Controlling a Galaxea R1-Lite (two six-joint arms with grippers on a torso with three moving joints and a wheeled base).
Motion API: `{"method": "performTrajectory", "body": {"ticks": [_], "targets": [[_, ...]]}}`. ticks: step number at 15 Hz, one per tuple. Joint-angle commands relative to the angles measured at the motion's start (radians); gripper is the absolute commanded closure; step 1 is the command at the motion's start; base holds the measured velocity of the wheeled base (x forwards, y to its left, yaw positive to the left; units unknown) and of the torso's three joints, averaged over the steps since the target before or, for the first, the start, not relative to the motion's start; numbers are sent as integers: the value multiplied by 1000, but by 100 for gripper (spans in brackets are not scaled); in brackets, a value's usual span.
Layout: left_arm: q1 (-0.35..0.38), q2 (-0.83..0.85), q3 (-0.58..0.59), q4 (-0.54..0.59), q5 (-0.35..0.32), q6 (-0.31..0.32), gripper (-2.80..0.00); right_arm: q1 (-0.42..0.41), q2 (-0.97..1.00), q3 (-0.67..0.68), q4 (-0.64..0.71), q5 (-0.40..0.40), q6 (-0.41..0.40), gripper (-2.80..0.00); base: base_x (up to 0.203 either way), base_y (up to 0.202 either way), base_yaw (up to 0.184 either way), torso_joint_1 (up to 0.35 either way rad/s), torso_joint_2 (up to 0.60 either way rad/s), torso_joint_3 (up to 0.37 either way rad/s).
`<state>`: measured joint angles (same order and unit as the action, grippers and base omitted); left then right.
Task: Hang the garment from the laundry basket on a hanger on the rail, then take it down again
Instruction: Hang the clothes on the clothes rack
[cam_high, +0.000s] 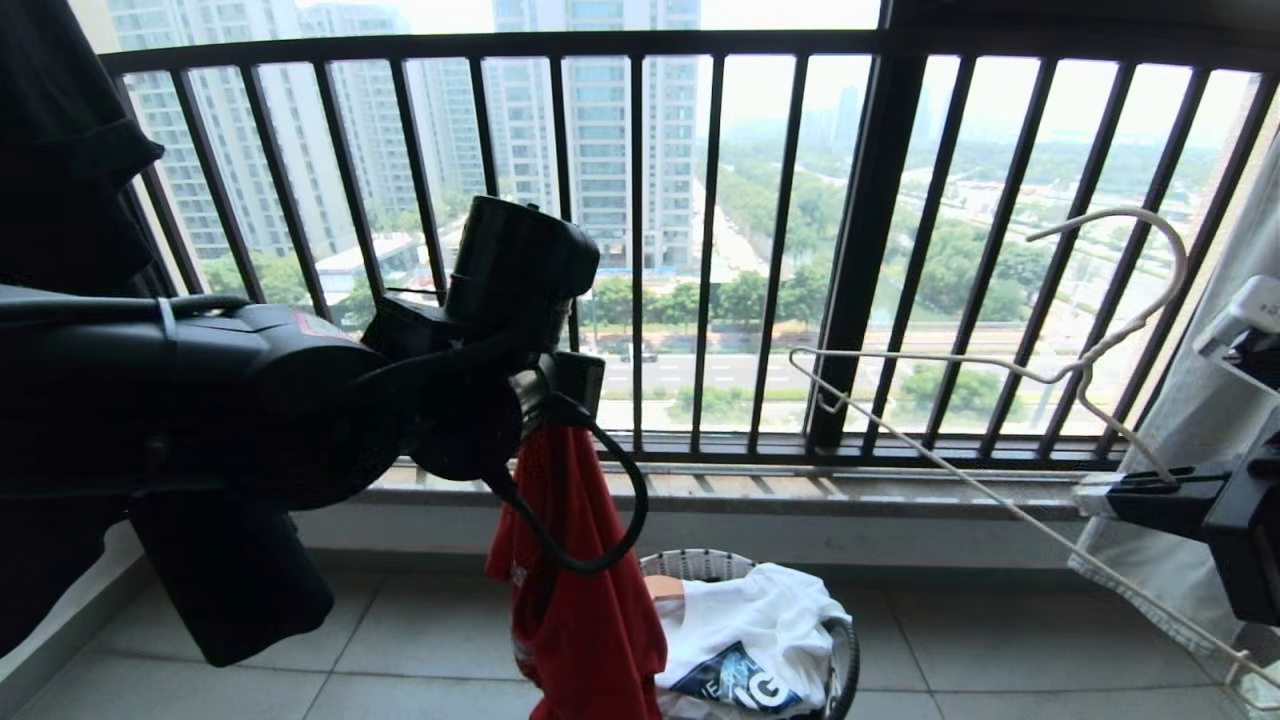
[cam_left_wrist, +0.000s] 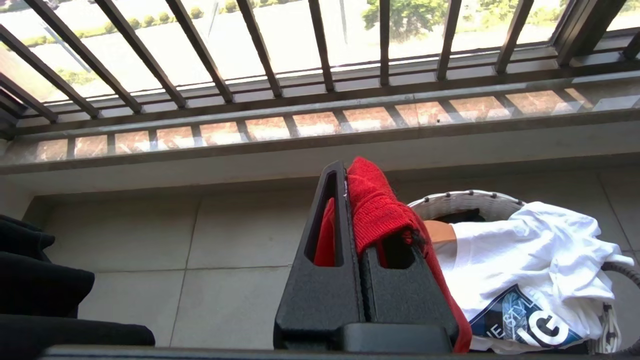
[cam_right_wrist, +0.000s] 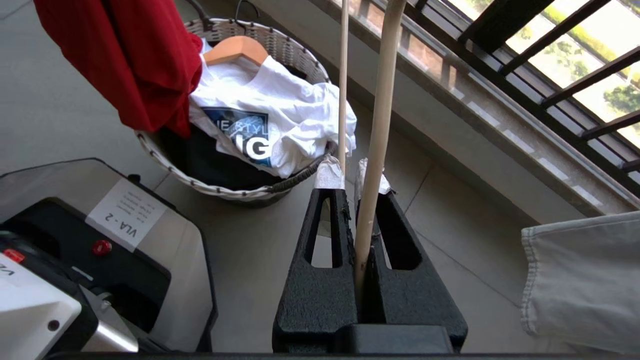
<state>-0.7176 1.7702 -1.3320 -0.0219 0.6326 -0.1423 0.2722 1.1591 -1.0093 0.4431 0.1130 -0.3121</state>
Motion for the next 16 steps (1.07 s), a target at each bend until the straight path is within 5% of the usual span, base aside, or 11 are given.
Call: {"method": "performTrajectory", "body": {"ticks": [1,7,16], "targets": [[30,32,-43,2,4,-3,0,83,20,-9,54,6,-6,0,0,0,0,0,0,0],[44,62,-53,-4,4,-6,0,207,33,-5,71,190,15,0,0,0,0,0,0,0],[41,58,-55,-6,4,-22,0,417,158,-29,-100,247,384,0,0,0,0,0,0,0]]}}
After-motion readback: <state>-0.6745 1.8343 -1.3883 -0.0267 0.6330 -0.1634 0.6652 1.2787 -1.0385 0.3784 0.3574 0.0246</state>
